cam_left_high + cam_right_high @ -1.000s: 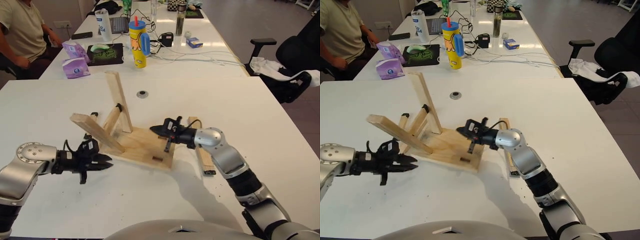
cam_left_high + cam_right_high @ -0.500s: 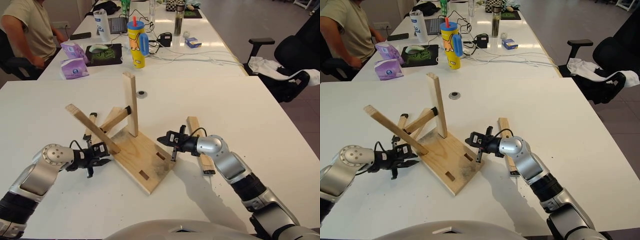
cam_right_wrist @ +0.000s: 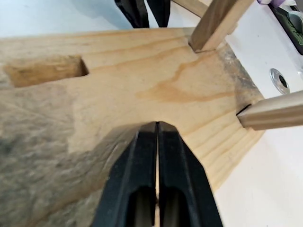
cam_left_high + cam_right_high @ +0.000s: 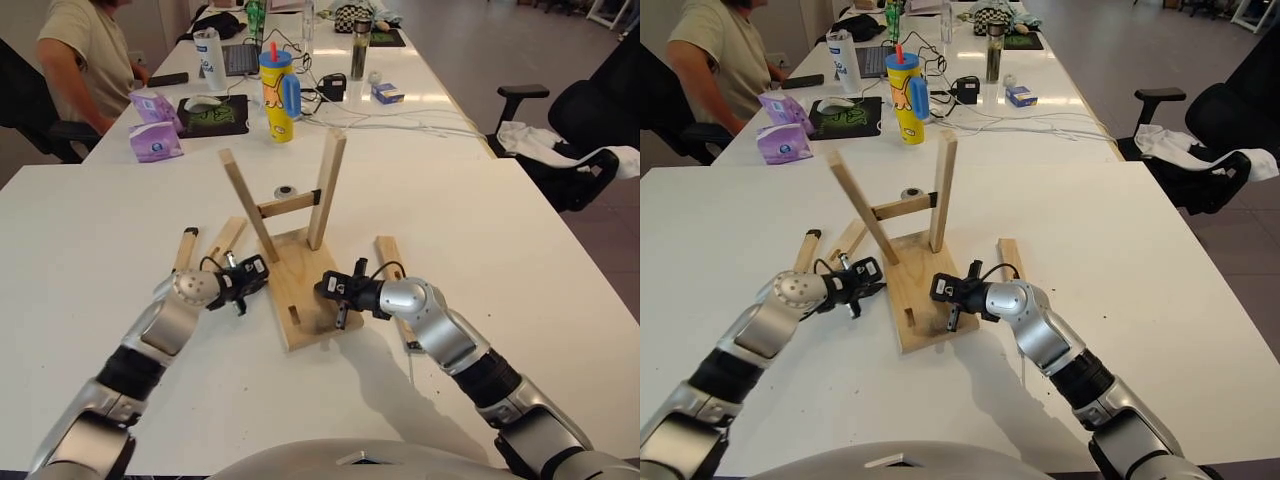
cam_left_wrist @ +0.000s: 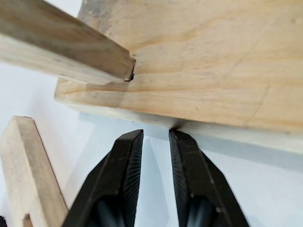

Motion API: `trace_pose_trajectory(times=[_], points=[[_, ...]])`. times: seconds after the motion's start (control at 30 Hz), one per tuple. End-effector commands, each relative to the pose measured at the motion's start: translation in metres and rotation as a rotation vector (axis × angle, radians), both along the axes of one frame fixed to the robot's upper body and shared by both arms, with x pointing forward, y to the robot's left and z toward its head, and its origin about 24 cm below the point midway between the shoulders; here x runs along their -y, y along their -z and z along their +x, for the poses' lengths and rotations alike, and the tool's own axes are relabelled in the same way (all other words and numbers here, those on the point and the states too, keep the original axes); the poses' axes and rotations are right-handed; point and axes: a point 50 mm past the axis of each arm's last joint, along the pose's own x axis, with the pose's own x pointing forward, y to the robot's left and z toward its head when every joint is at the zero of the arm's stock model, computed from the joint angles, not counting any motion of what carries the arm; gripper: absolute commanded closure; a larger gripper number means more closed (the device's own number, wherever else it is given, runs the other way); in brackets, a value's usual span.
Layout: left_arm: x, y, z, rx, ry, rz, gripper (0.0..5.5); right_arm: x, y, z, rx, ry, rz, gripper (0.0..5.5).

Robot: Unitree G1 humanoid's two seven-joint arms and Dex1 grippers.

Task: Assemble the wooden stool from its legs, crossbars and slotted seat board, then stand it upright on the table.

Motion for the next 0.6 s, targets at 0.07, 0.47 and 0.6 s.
trace_pose_trajectory(times=[0.07, 0.47, 0.6], points=[[0.013, 0.010, 0.017, -0.011, 0.003, -0.031, 4.46, 0.002, 0.040, -0.009, -0.188, 0.078, -0.077, 5.50], [-0.046, -0.050, 0.043, 0.286, -0.382, -0.386, 4.09, 0.009, -0.001, 0.019, 0.091, 0.239, 0.159, 5.50], [-0.089, -0.064, 0.035, 0.338, -0.579, -0.478, 3.53, 0.015, -0.025, 0.020, 0.097, 0.320, 0.366, 5.13]])
